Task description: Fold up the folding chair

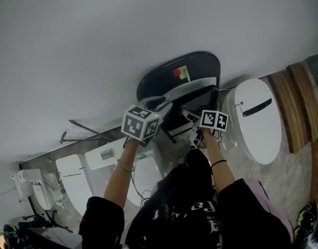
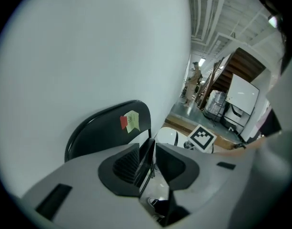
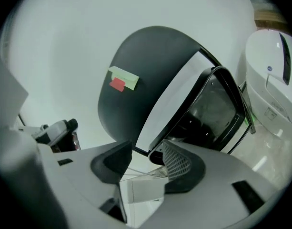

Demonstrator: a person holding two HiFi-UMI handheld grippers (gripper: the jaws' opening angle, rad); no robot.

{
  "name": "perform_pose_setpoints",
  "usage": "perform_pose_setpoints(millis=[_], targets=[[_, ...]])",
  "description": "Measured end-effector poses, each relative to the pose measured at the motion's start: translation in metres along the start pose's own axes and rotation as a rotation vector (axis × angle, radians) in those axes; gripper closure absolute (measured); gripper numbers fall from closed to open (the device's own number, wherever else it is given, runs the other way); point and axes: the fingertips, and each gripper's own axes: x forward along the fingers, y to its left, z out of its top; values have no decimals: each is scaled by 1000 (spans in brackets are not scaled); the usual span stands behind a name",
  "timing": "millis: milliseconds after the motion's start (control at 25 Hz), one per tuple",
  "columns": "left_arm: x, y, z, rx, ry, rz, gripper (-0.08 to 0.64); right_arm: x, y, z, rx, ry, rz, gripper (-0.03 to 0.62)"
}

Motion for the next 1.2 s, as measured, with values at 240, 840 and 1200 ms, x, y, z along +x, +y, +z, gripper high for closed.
perform_pose_setpoints(millis=[240, 840, 1200], targets=[[-26, -39, -48, -30, -24, 7, 541, -59, 16, -35, -67, -96, -38, 491], [-62, -177, -118, -196, -82, -55, 555, -192, 37, -144, -141, -77, -14, 560], [-68, -303, -181, -340, -116, 13, 555, -307, 19, -203, -200, -12, 36, 565]])
